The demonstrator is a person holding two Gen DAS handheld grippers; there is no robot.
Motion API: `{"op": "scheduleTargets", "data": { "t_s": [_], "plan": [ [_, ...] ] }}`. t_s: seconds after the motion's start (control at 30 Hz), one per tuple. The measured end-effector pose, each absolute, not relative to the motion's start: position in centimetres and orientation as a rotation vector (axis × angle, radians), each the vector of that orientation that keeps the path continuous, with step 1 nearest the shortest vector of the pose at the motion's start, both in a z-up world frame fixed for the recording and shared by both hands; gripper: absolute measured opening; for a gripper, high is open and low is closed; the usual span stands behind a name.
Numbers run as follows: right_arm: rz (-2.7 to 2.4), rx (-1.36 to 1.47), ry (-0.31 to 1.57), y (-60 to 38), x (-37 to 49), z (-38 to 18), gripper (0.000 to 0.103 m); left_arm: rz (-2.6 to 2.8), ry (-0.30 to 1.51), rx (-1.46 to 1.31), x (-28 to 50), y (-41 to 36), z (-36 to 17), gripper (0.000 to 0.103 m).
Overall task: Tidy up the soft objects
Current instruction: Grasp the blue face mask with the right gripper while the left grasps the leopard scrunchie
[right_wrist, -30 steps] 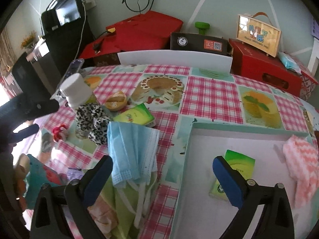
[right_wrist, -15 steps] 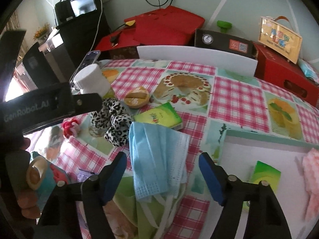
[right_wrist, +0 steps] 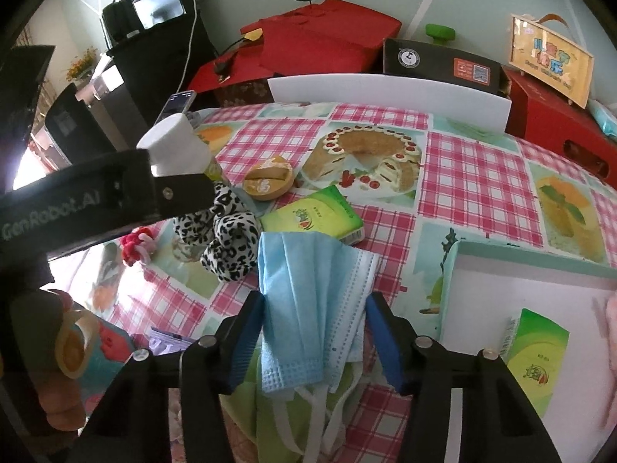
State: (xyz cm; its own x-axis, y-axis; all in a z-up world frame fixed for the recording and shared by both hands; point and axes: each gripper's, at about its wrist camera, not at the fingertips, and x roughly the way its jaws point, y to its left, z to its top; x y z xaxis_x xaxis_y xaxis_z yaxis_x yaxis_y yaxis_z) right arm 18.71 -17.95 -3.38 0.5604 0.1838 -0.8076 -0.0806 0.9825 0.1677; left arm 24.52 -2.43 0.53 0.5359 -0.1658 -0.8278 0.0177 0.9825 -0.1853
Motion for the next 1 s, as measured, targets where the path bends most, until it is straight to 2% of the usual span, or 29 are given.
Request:
{"op": "scheduleTargets", "data": {
  "t_s": [0.1,0.27,0.47,0.6,0.77,0.83,0.87,1.0],
  "plan": [
    [0.156,0.124,0.971,-18.1,18.8,-3.7,0.052,-0.108,1.001,-0.153,24.5,-2.5,0.5,0.100],
    [0.159,0.167,0.979,-19.0,18.7,-4.0,0.036,-0.103,1.000,-0.152,24.5,-2.4,0.6,0.100],
    [0.168,0.211,0.972,-19.8,18.5,-3.9,0.022,-0.105,1.000,-0.148,24.5,-2.4,0.6,0.099],
    [0.168,0.233,0.968,-20.3,18.4,-3.8,0.019,-0.120,0.999,-0.132,24.5,-2.9,0.6,0.090],
    [0.166,0.241,0.971,-20.7,18.4,-3.8,0.017,-0.128,1.017,-0.119,24.9,-3.6,0.0,0.089],
    [0.167,0.246,0.973,-20.8,18.4,-3.8,0.017,-0.130,1.022,-0.114,25.1,-4.0,-0.4,0.078],
    [0.167,0.248,0.974,-20.9,18.4,-3.9,0.017,-0.134,1.032,-0.115,25.3,-4.2,-0.8,0.068],
    [0.172,0.251,0.978,-20.9,18.2,-3.9,0.017,-0.121,1.069,-0.103,25.8,-5.0,-2.0,0.066]
  ]
}}
